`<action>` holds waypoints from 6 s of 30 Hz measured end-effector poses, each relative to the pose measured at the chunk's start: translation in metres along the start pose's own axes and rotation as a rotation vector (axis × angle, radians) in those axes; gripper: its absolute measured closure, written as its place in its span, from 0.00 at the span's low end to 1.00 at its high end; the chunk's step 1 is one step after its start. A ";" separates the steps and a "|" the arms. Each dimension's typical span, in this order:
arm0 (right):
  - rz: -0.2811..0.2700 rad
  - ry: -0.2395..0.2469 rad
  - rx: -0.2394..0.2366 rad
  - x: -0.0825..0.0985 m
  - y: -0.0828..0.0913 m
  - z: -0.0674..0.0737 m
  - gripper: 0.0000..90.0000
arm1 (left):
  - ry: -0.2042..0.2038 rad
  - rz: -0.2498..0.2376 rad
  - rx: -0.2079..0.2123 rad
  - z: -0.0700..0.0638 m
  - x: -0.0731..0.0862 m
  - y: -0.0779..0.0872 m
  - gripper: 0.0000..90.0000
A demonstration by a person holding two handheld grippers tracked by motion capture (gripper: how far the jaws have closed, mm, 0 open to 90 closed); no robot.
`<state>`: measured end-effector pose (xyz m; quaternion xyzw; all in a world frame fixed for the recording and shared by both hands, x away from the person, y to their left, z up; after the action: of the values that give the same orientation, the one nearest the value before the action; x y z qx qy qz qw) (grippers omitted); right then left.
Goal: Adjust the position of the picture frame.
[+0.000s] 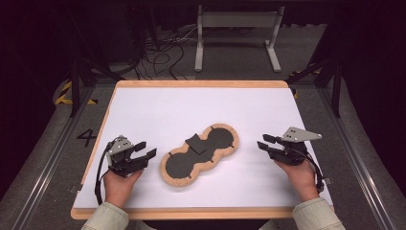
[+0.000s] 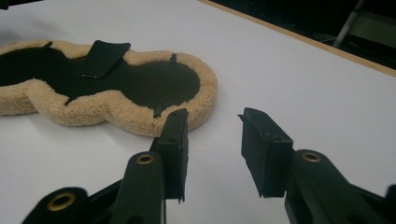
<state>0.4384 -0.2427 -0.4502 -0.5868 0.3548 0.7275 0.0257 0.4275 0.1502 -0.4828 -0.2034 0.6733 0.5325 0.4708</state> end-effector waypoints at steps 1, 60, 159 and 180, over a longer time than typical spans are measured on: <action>-0.002 -0.002 0.001 0.000 0.001 0.000 0.69 | -0.001 -0.001 -0.001 0.000 -0.001 0.000 0.52; 0.007 -0.031 0.009 0.002 0.012 0.002 0.70 | -0.105 0.370 0.120 -0.028 0.023 -0.037 1.00; 0.395 -0.218 0.021 -0.015 -0.159 -0.012 1.00 | -0.102 0.265 0.244 -0.045 0.036 0.017 0.95; 0.327 -0.130 0.004 -0.034 -0.139 0.001 0.99 | -0.233 0.392 0.380 -0.100 0.053 0.002 0.96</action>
<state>0.5110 -0.1257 -0.4881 -0.4731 0.4445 0.7575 -0.0689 0.3590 0.0724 -0.5277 0.0848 0.7287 0.4974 0.4630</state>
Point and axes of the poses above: each handheld gripper's, and its own axes: y roughly backward along the jaws, x roughly out of its underside, z roughly to its left, the point moved 10 cm from there along -y, roughly forward along the jaws, and after that the axes turned 15 degrees about -x, right-handed, at the moved point
